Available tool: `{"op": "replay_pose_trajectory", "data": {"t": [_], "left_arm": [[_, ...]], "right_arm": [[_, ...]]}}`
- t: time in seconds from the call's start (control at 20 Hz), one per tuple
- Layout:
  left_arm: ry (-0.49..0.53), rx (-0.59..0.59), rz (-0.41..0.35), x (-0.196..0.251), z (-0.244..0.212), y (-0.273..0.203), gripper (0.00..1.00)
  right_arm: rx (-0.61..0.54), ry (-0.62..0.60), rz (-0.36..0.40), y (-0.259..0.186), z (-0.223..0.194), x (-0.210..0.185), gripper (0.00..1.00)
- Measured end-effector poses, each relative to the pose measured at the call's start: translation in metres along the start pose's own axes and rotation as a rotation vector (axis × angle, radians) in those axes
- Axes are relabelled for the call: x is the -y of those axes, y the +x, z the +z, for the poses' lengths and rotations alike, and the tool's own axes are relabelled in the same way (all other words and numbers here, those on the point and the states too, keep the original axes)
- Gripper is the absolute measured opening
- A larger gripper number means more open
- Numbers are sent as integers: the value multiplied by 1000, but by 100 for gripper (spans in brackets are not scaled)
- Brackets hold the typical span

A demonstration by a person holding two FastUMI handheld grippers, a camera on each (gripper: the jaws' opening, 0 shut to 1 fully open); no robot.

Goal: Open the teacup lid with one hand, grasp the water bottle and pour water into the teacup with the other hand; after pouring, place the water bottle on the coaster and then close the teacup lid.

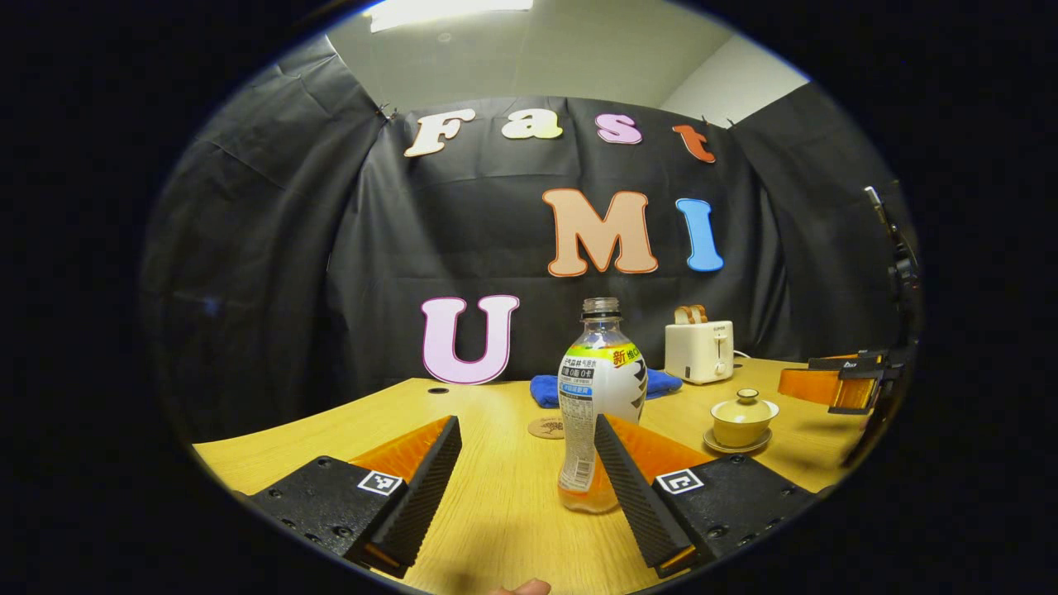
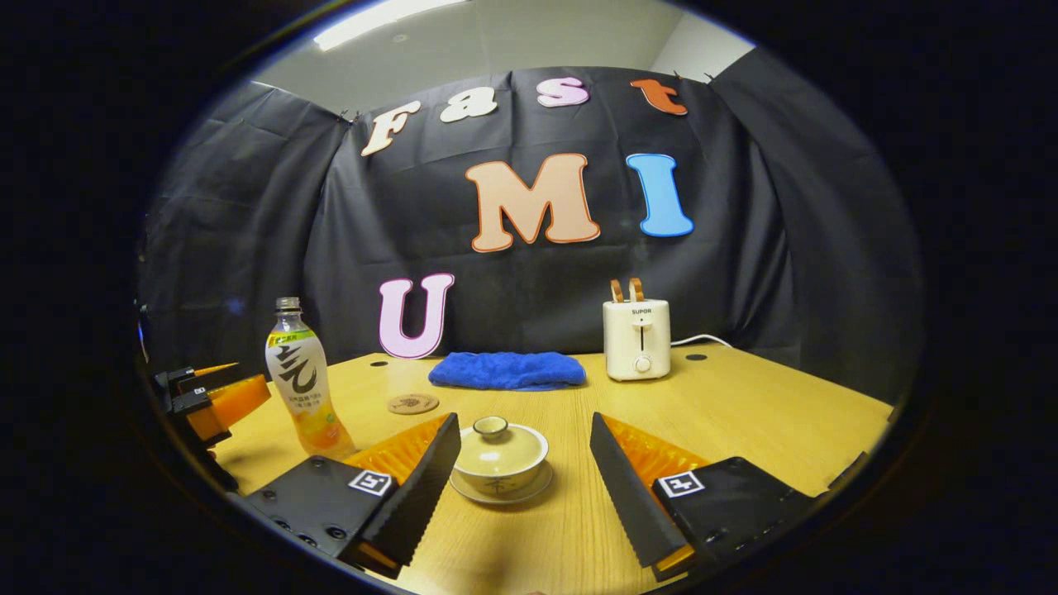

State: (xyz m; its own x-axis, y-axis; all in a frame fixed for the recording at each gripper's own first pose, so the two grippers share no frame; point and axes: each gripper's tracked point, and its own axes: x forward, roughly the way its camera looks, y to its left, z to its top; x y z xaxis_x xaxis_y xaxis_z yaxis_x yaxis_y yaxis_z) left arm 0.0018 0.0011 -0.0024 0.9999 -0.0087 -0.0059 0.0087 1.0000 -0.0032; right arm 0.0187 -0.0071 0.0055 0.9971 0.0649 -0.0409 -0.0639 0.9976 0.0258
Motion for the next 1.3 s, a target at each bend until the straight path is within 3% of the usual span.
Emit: {"op": "replay_pose_trajectory", "data": {"t": [0.1,0.75,0.9,1.0,1.1,1.3], "left_arm": [[0,1,4,0,0,0,95],[-5,10,17,-2,0,-1,95],[-5,10,16,-2,1,-2,95],[-6,12,16,-2,1,-2,95],[-6,12,16,-2,1,-1,95],[-6,10,16,-2,0,-2,95]], "right_arm": [[-9,-28,18,10,0,-7,96],[-146,-102,49,55,-30,-27,97],[-158,-112,57,55,-33,-30,82],[-171,-130,58,55,-36,-32,83],[-175,-141,63,56,-36,-35,69],[-179,-190,67,58,-36,-39,61]]}}
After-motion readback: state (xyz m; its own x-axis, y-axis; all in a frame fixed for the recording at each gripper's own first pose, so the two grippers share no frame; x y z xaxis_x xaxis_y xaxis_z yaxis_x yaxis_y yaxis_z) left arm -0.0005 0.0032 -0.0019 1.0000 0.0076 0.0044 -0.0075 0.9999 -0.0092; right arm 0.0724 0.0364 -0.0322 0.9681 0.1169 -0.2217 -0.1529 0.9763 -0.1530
